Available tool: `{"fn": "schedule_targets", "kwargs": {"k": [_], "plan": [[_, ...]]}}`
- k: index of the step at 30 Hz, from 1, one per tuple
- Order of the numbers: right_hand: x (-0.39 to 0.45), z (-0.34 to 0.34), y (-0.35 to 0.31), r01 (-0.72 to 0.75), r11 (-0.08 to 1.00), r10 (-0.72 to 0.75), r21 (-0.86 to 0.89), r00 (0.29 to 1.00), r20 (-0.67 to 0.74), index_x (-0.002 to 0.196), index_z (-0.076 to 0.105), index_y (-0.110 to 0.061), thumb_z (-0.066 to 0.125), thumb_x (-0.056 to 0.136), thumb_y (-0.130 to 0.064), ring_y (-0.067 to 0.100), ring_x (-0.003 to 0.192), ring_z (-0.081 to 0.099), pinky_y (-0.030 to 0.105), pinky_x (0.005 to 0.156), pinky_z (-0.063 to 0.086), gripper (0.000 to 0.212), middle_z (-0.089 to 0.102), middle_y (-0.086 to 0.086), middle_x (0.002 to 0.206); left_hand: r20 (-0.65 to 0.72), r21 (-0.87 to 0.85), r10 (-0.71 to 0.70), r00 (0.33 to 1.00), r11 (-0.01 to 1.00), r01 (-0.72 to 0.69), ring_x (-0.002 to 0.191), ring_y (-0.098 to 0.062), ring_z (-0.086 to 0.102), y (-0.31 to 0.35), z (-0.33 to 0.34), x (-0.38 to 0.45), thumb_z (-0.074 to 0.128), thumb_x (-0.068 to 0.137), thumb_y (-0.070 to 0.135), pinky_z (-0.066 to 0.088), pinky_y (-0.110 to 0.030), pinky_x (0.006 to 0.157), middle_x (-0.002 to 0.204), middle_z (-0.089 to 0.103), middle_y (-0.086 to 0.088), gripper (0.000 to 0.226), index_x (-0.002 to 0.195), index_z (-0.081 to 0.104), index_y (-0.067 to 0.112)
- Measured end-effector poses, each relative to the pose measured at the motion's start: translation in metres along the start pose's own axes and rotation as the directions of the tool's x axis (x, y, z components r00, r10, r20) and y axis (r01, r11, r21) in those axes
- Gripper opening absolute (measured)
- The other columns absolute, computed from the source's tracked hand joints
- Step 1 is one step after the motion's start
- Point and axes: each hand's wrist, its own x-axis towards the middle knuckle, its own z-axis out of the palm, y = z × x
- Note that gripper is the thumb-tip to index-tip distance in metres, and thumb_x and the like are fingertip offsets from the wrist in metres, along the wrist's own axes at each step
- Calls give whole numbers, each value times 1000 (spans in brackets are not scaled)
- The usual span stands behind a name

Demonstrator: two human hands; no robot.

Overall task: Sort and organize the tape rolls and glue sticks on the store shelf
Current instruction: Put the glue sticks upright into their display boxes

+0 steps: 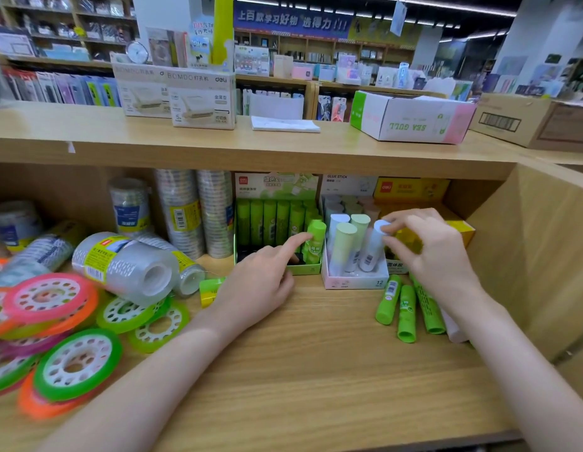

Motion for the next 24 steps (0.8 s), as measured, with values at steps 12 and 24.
{"fn": "schedule_targets", "kwargs": {"k": [12, 24], "plan": [[11, 1, -12, -174, 951, 207, -257, 973, 104, 112, 63, -15, 52, 92, -12, 25, 112, 43, 36, 96, 22, 23, 61, 4, 110, 12, 13, 2, 1000, 1000, -2, 100, -14, 54, 3, -1, -2, 44, 90, 20, 47, -34, 79, 109, 60, 7, 64, 137, 10, 48], [-42, -33, -12, -75, 987, 116, -140, 941, 318, 104, 69, -14, 59, 88, -11, 16, 86, 55, 30, 81, 45, 19, 67, 3, 97, -185, -238, 44, 982, 967, -88, 82, -4, 58, 12, -1, -4, 43, 87, 14, 47, -26, 79, 91, 60, 14, 35, 121, 46, 22]]}}
